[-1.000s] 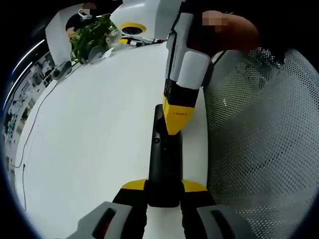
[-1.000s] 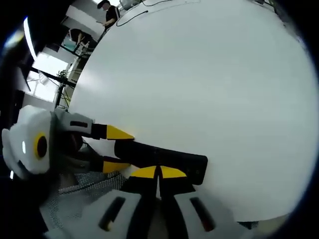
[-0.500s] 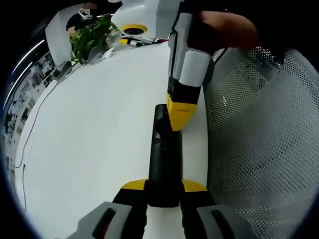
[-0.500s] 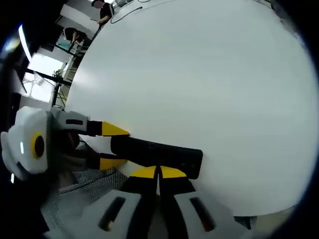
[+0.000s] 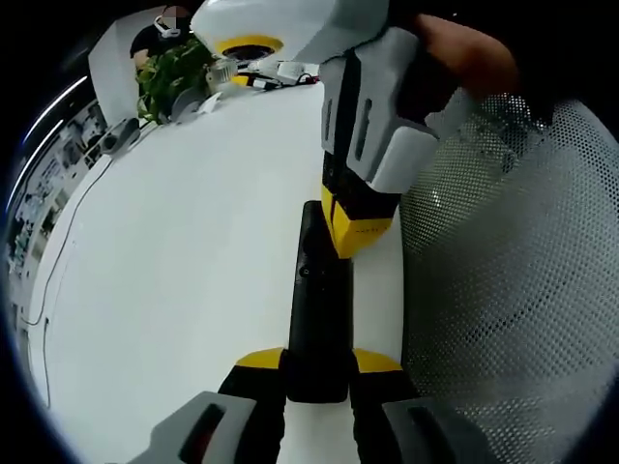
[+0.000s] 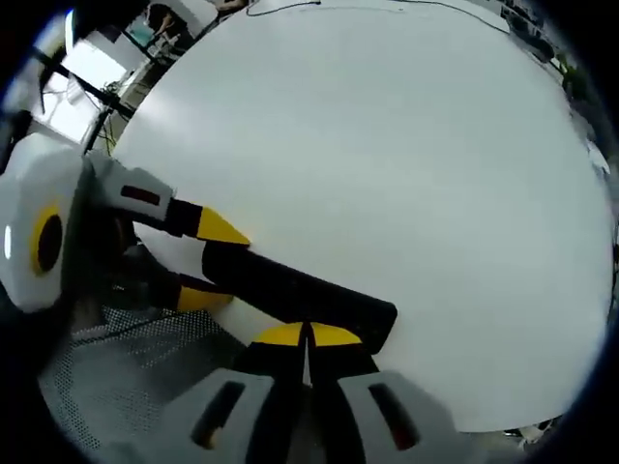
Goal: Press the specified remote control buttons in sequence, fully releasing each button before pressing the next.
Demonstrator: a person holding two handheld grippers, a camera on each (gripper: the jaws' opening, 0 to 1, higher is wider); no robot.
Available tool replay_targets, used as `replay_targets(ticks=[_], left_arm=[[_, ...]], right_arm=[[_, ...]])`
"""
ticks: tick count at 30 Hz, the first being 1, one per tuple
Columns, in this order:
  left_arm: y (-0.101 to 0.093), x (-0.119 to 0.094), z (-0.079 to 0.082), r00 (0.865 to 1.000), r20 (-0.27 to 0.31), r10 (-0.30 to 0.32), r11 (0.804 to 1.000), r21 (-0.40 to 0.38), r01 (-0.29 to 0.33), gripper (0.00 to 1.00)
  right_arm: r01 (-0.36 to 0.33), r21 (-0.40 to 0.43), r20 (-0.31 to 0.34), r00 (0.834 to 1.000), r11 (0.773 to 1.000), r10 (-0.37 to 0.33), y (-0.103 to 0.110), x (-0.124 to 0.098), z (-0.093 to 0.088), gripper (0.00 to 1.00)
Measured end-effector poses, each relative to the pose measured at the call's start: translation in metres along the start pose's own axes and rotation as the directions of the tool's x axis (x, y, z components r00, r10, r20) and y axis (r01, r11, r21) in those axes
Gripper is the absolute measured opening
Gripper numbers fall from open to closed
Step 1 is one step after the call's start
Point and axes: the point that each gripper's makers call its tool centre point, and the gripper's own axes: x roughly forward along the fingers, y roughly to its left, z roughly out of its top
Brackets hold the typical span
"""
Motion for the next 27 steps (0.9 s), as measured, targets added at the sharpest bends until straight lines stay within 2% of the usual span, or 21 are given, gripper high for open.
replay_targets(ticks=[8, 12, 20, 22, 27], left_arm=[[0.000, 0.000, 0.000, 1.000, -0.001, 0.004, 1.000, -0.003, -0.004, 0.25], [0.000, 0.000, 0.000, 1.000, -0.001, 0.005, 1.000, 0.001, -0.005, 0.25], [0.000, 0.000, 0.000, 1.000, -0.002, 0.004, 1.000, 0.007, -0.004, 0.25], [0.000, -0.001, 0.000, 1.000, 0.000, 0.004, 1.000, 0.006, -0.004, 0.25], [0.000, -0.001, 0.000, 1.000, 0.000, 0.004, 1.000, 0.008, -0.004, 0.25]], right_arm=[[0.032, -0.089, 0.019, 0.999, 0.996, -0.030, 0.000, -0.001, 0.000, 0.00], [0.019, -0.075, 0.024, 1.000, 0.997, -0.017, -0.002, -0.001, 0.000, 0.00], [-0.086, 0.080, 0.042, 0.996, 0.993, 0.083, -0.003, -0.003, 0.000, 0.00], [-0.095, 0.117, 0.039, 0.995, 0.989, 0.091, -0.004, -0.004, 0.000, 0.00], [-0.069, 0.139, 0.066, 0.996, 0.988, 0.060, -0.012, -0.009, 0.003, 0.00]])
